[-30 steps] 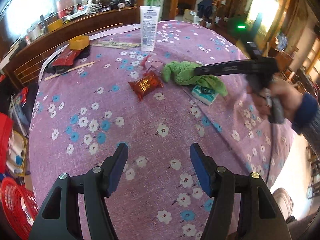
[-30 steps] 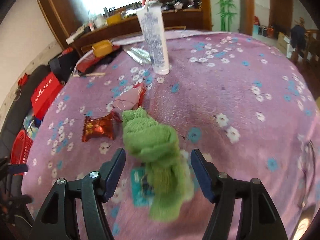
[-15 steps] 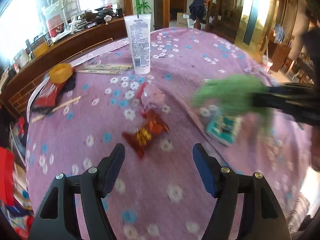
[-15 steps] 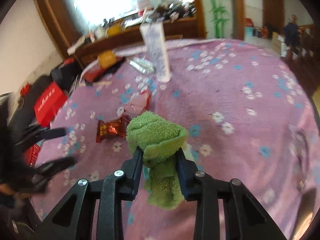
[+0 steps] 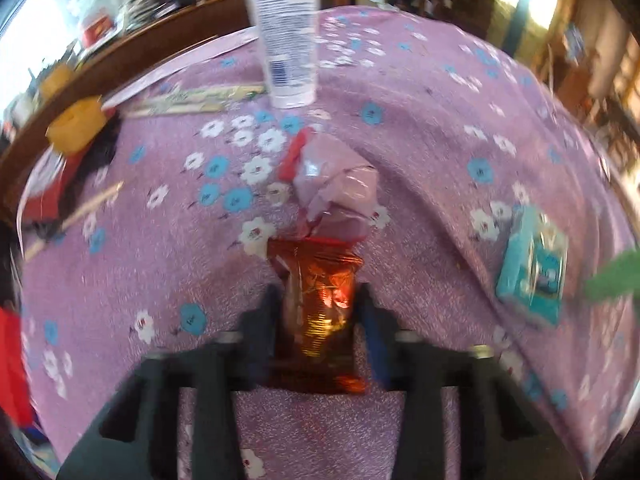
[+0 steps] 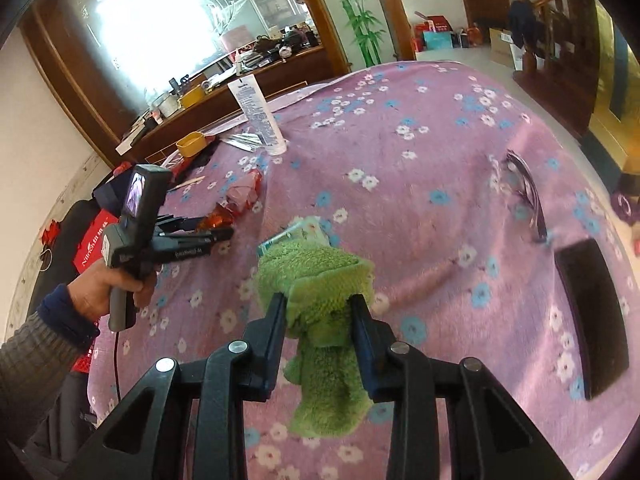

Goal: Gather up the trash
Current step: 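Grasp the green towel with the right gripper while the left grasps the red snack packet, then lift the red snack packet and green towel above the table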

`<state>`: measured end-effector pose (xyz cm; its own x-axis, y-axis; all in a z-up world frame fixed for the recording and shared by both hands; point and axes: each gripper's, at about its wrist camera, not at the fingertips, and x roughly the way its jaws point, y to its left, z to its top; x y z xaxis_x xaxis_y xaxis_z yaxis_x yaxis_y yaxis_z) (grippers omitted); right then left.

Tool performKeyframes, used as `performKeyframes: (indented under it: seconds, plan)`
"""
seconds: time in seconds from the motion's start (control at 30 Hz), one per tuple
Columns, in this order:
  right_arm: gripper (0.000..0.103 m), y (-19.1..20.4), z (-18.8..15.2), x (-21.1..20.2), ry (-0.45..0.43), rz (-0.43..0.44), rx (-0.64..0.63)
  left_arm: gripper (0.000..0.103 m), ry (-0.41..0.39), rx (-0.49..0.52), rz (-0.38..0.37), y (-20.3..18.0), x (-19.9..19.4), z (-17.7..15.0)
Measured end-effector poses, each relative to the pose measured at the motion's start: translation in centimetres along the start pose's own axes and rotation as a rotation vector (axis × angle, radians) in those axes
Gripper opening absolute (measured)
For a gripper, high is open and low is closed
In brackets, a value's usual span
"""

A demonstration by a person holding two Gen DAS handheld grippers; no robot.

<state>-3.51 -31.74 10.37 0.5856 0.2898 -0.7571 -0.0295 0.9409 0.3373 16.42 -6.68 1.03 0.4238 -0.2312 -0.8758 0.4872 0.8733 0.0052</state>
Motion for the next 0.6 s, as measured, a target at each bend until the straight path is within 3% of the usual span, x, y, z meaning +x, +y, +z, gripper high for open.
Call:
performKeyframes:
  seconds: [0.17,0.47,0.5,0.53,0.6]
  plan:
    - [0.02,1.3,-0.5,0.0,0.0,0.031,-0.01,0.029,-0.042,-0.151,0.013,0.8,-1.6,-1.5]
    - [0.02,3.3,-0.8,0.7,0.024,0.019,-0.054,0.029,-0.107,-0.239,-0.009,-0.4,-8.3,-7.6]
    - [0.028,3.0,-0.7,0.5,0.024,0.004,-0.06,0.029,-0.11,-0.255,-0.027,-0.6,-9.1,-8.6]
    - [0.045,2.6,-0.7,0.5,0.034,-0.019,-0.067,0.029,-0.109,-0.262,-0.042,-0.6,-9.6,-9.2]
    - [0.06,1.4,-1.0,0.6,0.063,-0.055,-0.071,0.029,-0.124,-0.271,-0.052,-0.9,-11.1,-10.6]
